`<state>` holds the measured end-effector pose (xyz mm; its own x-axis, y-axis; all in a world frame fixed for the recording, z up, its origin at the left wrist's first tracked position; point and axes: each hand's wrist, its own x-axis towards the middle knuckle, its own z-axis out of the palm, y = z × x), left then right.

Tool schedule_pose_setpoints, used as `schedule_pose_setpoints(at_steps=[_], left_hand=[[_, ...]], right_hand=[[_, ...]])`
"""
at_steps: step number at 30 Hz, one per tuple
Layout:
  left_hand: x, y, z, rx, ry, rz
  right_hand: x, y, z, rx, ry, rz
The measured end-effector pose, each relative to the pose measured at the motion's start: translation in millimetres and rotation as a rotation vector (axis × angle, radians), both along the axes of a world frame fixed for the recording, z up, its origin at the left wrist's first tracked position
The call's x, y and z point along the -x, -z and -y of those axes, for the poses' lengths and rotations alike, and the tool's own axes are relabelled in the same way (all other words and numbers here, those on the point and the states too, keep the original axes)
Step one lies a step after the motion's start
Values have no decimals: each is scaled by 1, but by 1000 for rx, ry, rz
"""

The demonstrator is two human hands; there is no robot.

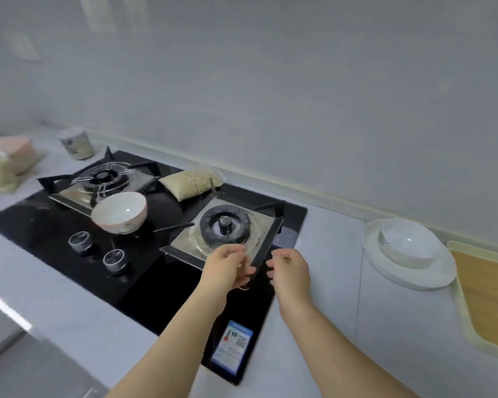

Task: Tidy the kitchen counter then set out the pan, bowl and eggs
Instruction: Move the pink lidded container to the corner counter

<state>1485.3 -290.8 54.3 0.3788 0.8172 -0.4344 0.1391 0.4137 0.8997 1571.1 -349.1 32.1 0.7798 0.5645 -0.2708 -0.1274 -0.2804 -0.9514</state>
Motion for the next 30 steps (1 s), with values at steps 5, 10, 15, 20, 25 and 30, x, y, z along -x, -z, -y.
schedule_pose_setpoints(at_steps=[5, 10, 15, 20, 25, 30], left_hand=[[117, -28, -38, -131, -183, 9], [272, -41, -77, -177, -433, -15], [400, -41, -94, -198, -613, -24], [528, -41, -98, -190, -824, -41], [620, -25, -97, -148, -1006, -61], [693, -14, -103, -108, -1159, -71]], right_hand=[[106, -26, -59, -80, -228, 37], [254, -44, -116, -98, -478, -12], [377, -45, -155, -111, -654, -46], [514, -37, -182, -98, -887, -88], [615, -28, -201, -48, -1073, -133], [698, -18, -225, 0, -1234, -146]])
